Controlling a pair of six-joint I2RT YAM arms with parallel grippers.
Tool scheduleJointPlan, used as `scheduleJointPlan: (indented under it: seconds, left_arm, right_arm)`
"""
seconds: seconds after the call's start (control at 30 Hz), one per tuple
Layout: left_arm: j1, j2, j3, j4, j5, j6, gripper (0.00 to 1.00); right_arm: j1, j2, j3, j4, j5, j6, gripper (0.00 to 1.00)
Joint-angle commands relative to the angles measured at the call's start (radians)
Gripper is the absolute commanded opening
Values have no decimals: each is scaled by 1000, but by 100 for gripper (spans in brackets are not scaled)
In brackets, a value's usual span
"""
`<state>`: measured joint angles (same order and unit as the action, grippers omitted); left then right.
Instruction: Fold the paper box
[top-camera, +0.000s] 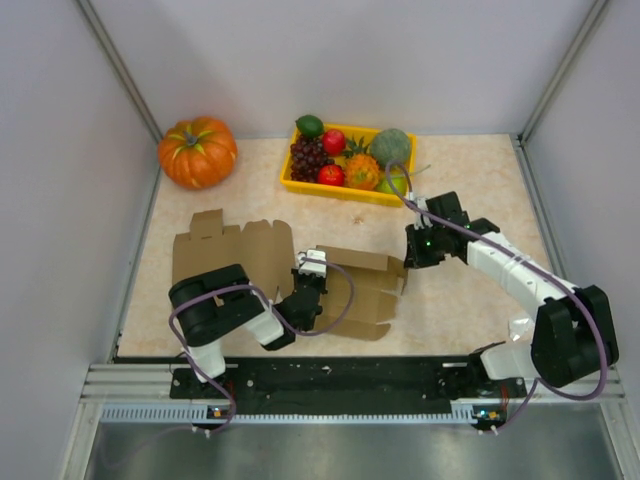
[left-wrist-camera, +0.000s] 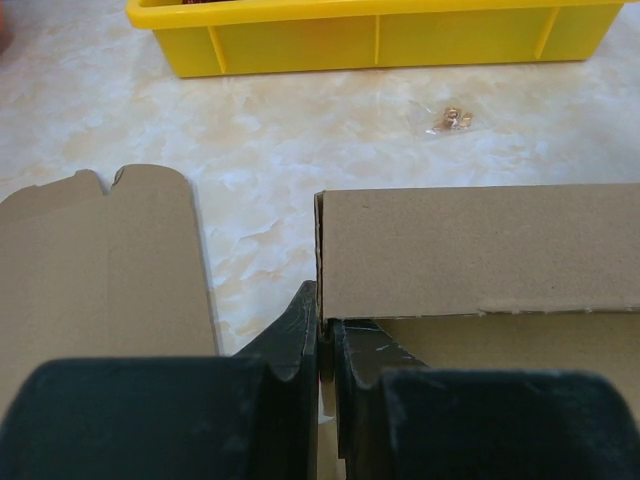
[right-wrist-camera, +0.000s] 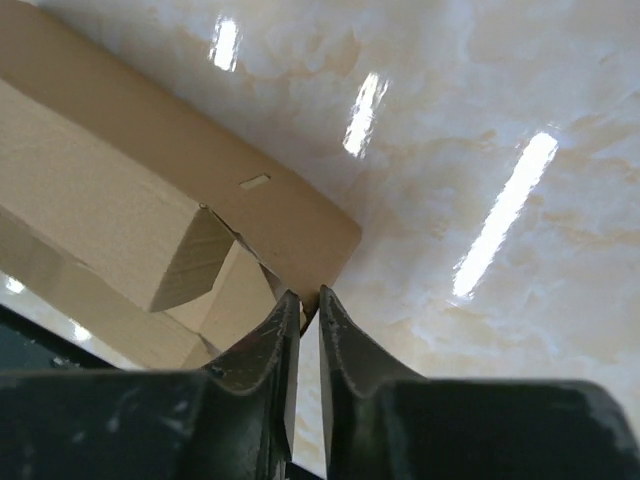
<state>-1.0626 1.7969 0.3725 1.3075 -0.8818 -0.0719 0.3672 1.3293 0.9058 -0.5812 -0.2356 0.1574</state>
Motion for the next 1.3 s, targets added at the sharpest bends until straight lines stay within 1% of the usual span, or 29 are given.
scheduleJointPlan:
  seconds: [0.0, 0.13, 0.23, 0.33, 0.37, 0.43, 0.47, 0.57, 0.6, 0.63, 0.67, 0.73, 0.77, 0.83, 0.87, 0.9, 0.93, 0.97, 1.03, 1.07, 1.13, 1.17, 1.27]
  left_arm:
    - [-8, 9, 11, 82, 7, -6, 0]
    - [-11, 13, 13, 85, 6, -11, 0]
    - [-17, 12, 13, 87, 3, -11, 0]
    - [-25, 7, 16, 84, -9, -12, 0]
    - [-27, 7, 17, 85, -8, -12, 0]
    - [-36, 1, 20, 82, -6, -17, 0]
    - [-39, -1, 25, 79, -6, -17, 0]
    - [-53, -1, 32, 75, -9, -16, 0]
    - [-56, -1, 34, 75, -11, -14, 0]
    - [-59, -1, 34, 75, -11, -12, 0]
    - [-59, -1, 36, 73, -11, -12, 0]
    - [-60, 4, 36, 76, -13, -14, 0]
    - [-60, 5, 36, 82, -13, -14, 0]
    - [-60, 12, 31, 90, -8, -12, 0]
    - [-62, 16, 29, 93, -6, -12, 0]
    - [-62, 21, 28, 99, -8, -14, 0]
    - [-62, 22, 25, 99, -9, -17, 0]
    - [-60, 24, 20, 104, -11, -19, 0]
    - [-62, 24, 16, 113, -14, -12, 0]
    - [-60, 24, 8, 118, -14, -8, 0]
    - [-62, 18, 2, 125, -20, 4, 0]
    - [-62, 15, -6, 127, -22, 7, 0]
    - [-62, 9, -15, 131, -23, 15, 0]
  right_arm:
    - [35, 31, 48, -45, -70, 51, 1]
    - [33, 19, 82, -72, -94, 140, 0]
    - [35, 28, 108, -77, -125, 240, 0]
    - [36, 31, 90, -48, -142, 391, 0]
    - [35, 21, 46, 25, -171, 466, 0]
    - [36, -7, 4, 85, -156, 552, 0]
    - [38, -39, -57, 189, -163, 649, 0]
    - [36, -87, -135, 289, -149, 785, 0]
    - [38, -91, -145, 329, -146, 806, 0]
    - [38, -94, -150, 334, -137, 812, 0]
    - [41, -97, -147, 334, -105, 786, 0]
    - [52, -94, -134, 281, -23, 719, 0]
    - [61, -91, -136, 281, 10, 656, 0]
    - [76, -99, -151, 312, 21, 616, 0]
    - [97, -105, -175, 332, 27, 561, 0]
    - [110, -125, -183, 345, 36, 527, 3]
    - [124, -134, -192, 372, 51, 492, 8]
    - [128, -146, -221, 394, 38, 419, 11]
    - [128, -191, -258, 438, 38, 360, 18]
    - [128, -208, -296, 492, 21, 309, 23]
    - [128, -261, -335, 541, 6, 272, 30]
    - [130, -278, -373, 605, -8, 249, 39]
    - [128, -320, -433, 670, -37, 211, 50]
